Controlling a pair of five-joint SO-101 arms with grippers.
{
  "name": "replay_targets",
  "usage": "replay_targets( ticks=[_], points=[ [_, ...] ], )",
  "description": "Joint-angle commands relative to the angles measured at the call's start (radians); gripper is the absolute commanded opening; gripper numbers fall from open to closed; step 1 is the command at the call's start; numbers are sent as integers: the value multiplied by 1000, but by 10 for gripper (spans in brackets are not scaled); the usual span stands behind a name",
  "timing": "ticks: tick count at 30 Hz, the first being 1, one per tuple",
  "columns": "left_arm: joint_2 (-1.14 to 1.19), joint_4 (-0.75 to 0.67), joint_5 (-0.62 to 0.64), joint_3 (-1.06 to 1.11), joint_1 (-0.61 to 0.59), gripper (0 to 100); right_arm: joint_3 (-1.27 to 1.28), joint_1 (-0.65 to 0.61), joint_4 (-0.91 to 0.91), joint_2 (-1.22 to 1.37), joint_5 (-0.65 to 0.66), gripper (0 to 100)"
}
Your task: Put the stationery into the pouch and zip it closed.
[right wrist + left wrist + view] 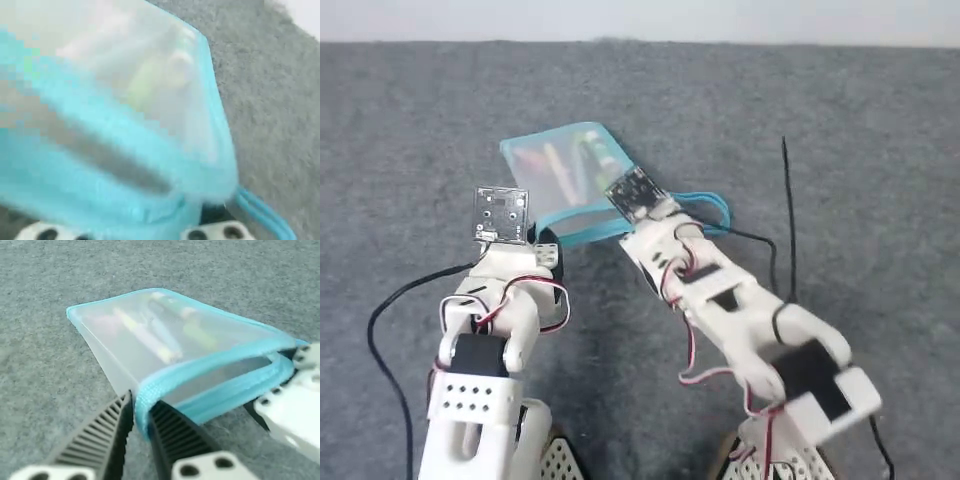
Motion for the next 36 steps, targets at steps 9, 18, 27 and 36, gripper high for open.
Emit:
replay_targets(
  ticks=[9, 18, 27, 36],
  points=[
    [-21, 12, 9, -73, 0, 11, -232, 77, -13, 120, 18, 9],
    [-18, 12, 9, -68, -6, 11, -238, 176, 429, -105, 11, 6],
    [-17, 12, 9, -68, -5, 11, -301, 191, 1127, -588, 18, 6],
    [-17, 12, 9, -68, -6, 11, -315, 188, 1349, -654, 54, 6]
  ],
)
